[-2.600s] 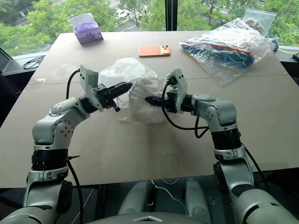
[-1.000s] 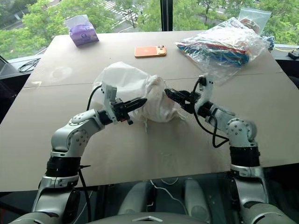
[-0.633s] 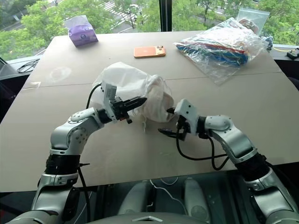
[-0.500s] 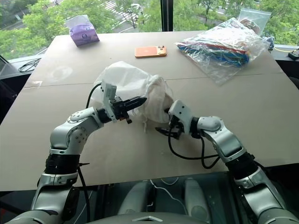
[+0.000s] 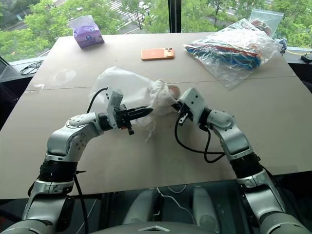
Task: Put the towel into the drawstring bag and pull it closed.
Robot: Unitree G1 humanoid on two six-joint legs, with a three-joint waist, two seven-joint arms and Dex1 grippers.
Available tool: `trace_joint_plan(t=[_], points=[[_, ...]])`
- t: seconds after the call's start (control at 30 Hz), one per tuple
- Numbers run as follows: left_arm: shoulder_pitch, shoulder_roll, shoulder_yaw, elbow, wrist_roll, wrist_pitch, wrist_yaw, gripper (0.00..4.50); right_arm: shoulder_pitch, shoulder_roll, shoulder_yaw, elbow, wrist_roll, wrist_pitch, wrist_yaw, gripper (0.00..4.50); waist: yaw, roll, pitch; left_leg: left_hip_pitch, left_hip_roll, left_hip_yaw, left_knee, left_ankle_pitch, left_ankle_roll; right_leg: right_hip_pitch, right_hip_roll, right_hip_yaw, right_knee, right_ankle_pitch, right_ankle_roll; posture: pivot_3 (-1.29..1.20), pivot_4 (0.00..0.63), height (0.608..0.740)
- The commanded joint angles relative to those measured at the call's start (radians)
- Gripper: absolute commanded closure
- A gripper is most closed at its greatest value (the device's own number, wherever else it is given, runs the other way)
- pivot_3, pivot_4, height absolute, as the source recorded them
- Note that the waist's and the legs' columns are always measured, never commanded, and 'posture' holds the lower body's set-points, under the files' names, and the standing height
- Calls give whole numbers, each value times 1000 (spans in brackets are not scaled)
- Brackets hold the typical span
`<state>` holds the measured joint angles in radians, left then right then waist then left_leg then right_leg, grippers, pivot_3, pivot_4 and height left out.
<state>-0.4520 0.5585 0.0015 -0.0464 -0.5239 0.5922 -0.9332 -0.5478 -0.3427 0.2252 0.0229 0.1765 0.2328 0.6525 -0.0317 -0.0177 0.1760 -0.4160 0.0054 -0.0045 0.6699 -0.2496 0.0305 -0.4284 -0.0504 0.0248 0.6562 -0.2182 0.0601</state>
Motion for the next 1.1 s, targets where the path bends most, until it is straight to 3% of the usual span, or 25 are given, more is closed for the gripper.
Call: trace_joint_plan(t=[0.03, 0.3, 0.53, 0.83, 1.1], points=[[-33, 29, 1, -5, 9, -50, -64, 4500, -31, 13, -38, -52, 45, -2, 33, 4490, 0, 0, 0, 0, 0, 0, 0, 0, 0, 0, 0, 0, 0, 0, 0, 0, 150, 740], [-169, 37, 26, 32, -71, -10, -184, 4500, -32, 79, 51, -45, 47, 7, 122, 4490, -3, 0, 0, 0, 0, 0, 0, 0, 0, 0, 0, 0, 0, 0, 0, 0, 150, 740], [-154, 50, -22, -13, -99, 38, -269, 4500, -39, 232, -27, -98, 231, 107, 106, 4490, -8, 0, 0, 0, 0, 0, 0, 0, 0, 0, 1, 0, 1, 0, 0, 0, 150, 740], [-131, 47, -21, -70, -159, 101, -285, 4500, -3, 523, -289, -85, 698, 416, -128, 4490, -7, 0, 0, 0, 1, -1, 0, 0, 0, 0, 0, 0, 2, 0, 0, 0, 150, 740], [-105, 37, -2, -88, -176, 109, -262, 4500, 15, 610, -345, -14, 883, 575, -419, 4490, -9, 0, 0, 0, 1, -1, 0, 0, 0, 0, 0, -1, 2, 0, 0, 0, 150, 740]])
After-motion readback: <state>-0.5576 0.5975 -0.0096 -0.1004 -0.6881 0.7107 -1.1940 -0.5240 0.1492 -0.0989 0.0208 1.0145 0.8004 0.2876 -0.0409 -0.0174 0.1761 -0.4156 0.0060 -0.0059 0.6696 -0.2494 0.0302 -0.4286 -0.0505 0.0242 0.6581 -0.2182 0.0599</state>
